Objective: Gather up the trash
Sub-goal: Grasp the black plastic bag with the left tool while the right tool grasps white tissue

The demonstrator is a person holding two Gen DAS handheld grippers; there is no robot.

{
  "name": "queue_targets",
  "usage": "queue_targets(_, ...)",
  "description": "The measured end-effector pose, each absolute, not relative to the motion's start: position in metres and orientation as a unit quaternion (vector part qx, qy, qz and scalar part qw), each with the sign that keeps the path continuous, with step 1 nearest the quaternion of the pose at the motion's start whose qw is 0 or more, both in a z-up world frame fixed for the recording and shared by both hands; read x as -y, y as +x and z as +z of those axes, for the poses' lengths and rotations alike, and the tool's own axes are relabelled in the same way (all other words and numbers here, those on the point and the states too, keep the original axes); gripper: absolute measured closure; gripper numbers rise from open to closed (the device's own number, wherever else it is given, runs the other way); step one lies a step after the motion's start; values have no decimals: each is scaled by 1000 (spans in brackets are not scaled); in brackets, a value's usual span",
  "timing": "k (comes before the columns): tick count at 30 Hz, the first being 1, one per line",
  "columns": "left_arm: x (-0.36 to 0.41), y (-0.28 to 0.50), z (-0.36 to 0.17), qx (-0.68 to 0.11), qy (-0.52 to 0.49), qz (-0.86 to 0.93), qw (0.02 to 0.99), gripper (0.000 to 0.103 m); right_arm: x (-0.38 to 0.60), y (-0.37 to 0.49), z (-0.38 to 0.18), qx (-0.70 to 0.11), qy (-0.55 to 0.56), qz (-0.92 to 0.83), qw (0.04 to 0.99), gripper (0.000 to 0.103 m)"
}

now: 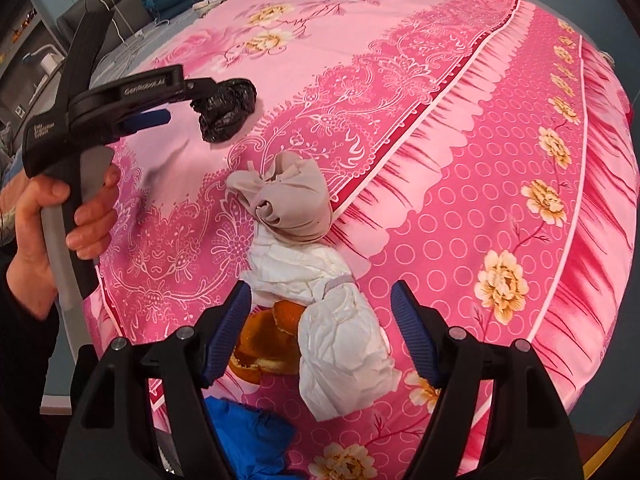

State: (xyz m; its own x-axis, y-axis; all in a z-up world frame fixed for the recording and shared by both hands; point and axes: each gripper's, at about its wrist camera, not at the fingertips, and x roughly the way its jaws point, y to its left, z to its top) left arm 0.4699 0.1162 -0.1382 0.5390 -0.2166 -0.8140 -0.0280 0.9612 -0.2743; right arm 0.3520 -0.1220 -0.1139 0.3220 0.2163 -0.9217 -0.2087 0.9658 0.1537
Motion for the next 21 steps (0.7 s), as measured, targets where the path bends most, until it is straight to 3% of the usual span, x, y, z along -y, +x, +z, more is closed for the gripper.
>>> queue_targets(8, -100, 483, -147, -482, -109, -71, 866, 20, 115, 359, -128, -582, -8, 128, 803, 40)
queue_targets(12, -95, 485, -152, -485, -110, -84, 863, 32, 113, 362, -133, -588, -12, 127, 799, 47)
queue_targets(16, -93, 485, -162, -497, -106, -85, 857, 51, 111, 363, -136, -587, -17, 124, 800, 56)
queue_targets(21, -99, 481, -167, -502, -122, -86, 852, 58, 109, 364, -136, -584, -29, 117, 803, 67)
